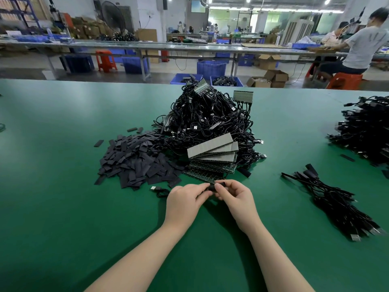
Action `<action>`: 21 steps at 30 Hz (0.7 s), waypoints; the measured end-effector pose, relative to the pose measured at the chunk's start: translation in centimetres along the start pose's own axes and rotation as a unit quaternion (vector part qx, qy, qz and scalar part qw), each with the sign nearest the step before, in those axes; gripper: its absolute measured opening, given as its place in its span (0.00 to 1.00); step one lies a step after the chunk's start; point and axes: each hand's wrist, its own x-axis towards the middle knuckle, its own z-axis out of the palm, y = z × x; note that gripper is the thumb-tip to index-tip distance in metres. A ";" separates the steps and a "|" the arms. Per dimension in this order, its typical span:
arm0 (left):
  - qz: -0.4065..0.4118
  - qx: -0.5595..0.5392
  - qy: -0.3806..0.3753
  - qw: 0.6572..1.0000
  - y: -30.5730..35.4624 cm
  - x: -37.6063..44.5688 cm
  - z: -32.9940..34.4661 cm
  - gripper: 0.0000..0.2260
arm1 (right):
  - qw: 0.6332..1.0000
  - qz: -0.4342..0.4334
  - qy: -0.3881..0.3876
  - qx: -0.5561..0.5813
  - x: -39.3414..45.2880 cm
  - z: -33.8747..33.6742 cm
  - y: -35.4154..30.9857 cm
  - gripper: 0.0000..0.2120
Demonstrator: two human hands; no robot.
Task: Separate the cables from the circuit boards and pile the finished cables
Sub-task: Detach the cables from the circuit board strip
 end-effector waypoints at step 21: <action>0.088 0.027 -0.023 0.995 0.3 -0.1 0.1 0.13 | 1.000 0.012 0.013 0.011 -0.1 0.0 -0.4 0.06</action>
